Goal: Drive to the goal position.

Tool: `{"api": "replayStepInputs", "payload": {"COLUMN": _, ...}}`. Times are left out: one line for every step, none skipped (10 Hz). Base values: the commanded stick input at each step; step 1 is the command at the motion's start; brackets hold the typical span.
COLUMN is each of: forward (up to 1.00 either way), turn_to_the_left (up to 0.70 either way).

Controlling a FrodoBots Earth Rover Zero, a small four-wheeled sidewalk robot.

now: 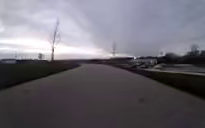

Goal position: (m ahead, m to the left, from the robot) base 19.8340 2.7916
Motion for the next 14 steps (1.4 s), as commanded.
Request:
{"api": "replayStepInputs", "payload": {"forward": 1.00, "turn_to_the_left": 0.00}}
{"api": "replayStepInputs", "payload": {"forward": 1.00, "turn_to_the_left": 0.00}}
{"api": "replayStepInputs", "payload": {"forward": 1.00, "turn_to_the_left": 0.00}}
{"api": "replayStepInputs", "payload": {"forward": 1.00, "turn_to_the_left": 0.00}}
{"api": "replayStepInputs", "payload": {"forward": 1.00, "turn_to_the_left": 0.00}}
{"api": "replayStepInputs", "payload": {"forward": 1.00, "turn_to_the_left": 0.00}}
{"api": "replayStepInputs", "payload": {"forward": 1.00, "turn_to_the_left": 0.00}}
{"api": "replayStepInputs", "payload": {"forward": 1.00, "turn_to_the_left": 0.00}}
{"api": "replayStepInputs", "payload": {"forward": 1.00, "turn_to_the_left": 0.00}}
{"api": "replayStepInputs", "payload": {"forward": 1.00, "turn_to_the_left": 0.00}}
{"api": "replayStepInputs", "payload": {"forward": 1.00, "turn_to_the_left": 0.00}}
{"api": "replayStepInputs", "payload": {"forward": 1.00, "turn_to_the_left": 0.00}}
{"api": "replayStepInputs", "payload": {"forward": 1.00, "turn_to_the_left": 0.00}}
{"api": "replayStepInputs", "payload": {"forward": 1.00, "turn_to_the_left": -0.02}}
